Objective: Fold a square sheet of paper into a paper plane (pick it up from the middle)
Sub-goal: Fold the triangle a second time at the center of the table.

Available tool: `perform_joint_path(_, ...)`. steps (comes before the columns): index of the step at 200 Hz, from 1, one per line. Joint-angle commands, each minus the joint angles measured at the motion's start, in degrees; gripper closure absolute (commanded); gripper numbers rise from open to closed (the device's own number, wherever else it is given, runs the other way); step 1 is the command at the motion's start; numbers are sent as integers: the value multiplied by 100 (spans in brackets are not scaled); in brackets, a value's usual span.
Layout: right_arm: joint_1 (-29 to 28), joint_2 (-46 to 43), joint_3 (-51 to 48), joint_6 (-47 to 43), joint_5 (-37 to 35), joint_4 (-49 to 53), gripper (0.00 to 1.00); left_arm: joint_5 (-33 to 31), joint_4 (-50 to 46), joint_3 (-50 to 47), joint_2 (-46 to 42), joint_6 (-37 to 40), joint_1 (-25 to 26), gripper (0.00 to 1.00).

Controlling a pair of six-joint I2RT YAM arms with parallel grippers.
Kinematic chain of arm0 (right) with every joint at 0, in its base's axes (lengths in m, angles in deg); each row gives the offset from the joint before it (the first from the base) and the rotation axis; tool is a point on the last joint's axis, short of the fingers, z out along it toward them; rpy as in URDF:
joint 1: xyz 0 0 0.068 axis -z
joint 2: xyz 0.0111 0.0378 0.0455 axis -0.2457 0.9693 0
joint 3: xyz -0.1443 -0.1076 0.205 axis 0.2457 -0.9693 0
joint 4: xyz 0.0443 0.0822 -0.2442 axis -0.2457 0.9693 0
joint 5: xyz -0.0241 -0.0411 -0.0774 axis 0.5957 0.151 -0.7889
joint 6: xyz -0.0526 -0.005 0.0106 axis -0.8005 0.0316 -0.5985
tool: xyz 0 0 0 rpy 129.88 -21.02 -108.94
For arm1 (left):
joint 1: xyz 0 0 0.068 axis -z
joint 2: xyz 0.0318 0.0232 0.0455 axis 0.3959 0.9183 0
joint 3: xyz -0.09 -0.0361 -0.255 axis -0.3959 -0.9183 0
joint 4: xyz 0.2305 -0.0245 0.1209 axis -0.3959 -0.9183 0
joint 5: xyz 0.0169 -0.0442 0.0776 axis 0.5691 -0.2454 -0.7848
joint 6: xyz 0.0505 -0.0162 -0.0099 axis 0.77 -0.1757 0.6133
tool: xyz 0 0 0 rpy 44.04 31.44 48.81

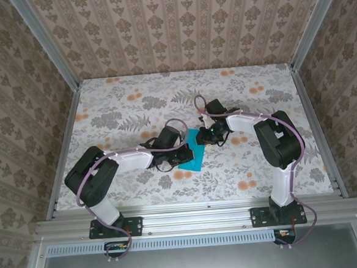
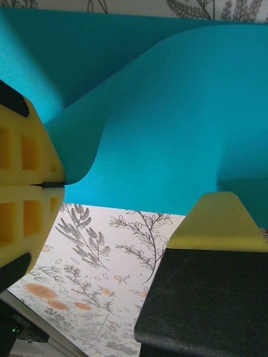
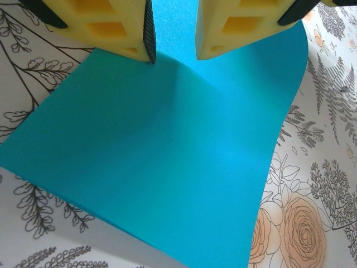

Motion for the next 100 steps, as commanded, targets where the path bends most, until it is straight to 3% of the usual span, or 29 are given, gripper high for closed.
perform_joint_path(1, -42, 79, 157, -123, -76, 228, 72, 93, -21, 260, 185, 39, 37, 99)
perform_joint_path(100, -42, 63, 152, -124, -85, 290, 72, 20, 25, 744, 774, 112, -3, 99)
